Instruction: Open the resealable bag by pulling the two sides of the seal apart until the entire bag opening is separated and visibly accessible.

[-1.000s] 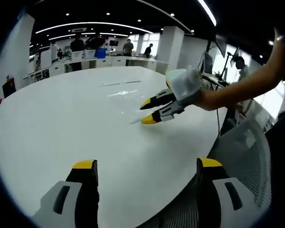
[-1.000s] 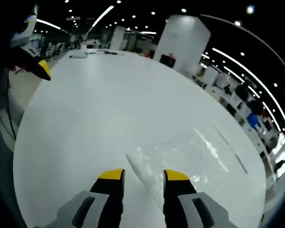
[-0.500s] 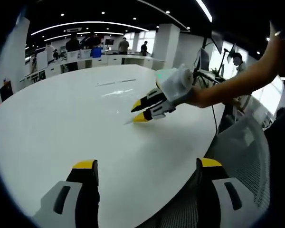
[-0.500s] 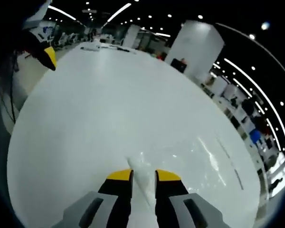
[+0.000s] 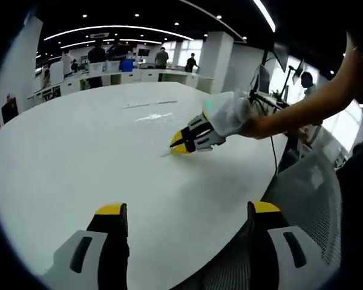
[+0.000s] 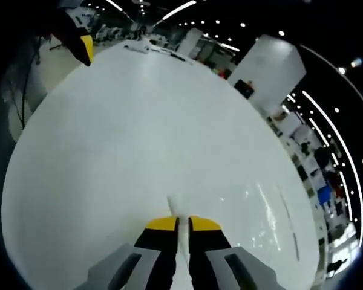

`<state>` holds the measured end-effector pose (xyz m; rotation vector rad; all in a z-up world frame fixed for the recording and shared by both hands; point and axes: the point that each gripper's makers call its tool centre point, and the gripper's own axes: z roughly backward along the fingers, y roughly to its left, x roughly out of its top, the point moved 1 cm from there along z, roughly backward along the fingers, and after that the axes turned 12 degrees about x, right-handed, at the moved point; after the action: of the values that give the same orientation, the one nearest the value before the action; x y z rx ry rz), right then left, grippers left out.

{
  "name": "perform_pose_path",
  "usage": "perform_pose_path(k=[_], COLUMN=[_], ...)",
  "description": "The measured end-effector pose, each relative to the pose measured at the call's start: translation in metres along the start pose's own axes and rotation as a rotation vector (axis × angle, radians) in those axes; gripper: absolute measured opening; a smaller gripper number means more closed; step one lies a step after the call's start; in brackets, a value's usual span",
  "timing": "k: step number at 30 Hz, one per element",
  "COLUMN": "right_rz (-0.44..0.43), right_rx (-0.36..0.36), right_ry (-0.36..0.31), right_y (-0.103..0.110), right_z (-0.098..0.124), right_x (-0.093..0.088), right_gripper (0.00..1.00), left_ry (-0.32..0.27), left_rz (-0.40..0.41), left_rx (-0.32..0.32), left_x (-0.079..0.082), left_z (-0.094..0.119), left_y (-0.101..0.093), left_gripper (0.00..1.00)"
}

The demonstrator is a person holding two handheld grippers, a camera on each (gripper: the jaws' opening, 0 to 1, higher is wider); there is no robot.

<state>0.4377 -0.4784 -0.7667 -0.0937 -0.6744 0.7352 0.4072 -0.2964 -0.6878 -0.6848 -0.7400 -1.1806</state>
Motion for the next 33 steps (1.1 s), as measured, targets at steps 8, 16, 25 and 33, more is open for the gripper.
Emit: perform_pose_path(k=[8,16,25,33], right_rz=[0.012,0.002,-0.012,-0.048], right_rx=[0.018,0.022,0.035,0.047], right_ry=[0.002,-0.013,-0.037,-0.083], right_y=[0.002,0.006,0.019,0.029], right_z=[0.002,0.013,0.028,0.049], right_x=[0.001,0.004,0.012,0.018], right_gripper=[0.00,0.00,0.00,0.00], left_ry=[-0.001,-0.002,-0.033,-0.050], left_rz=[-0.017,-0.079,-0.077,-0.103], left_rx=[-0.026,-0.048,-0.059,-0.060], left_x=[0.000,0.002,0.009,0.016], left_z=[0.000,0.000,0.000,-0.002], left_y=[-0.009,-0.015,-0.018,-0.018], left_gripper=[0.78,0.77,0.73,0.73])
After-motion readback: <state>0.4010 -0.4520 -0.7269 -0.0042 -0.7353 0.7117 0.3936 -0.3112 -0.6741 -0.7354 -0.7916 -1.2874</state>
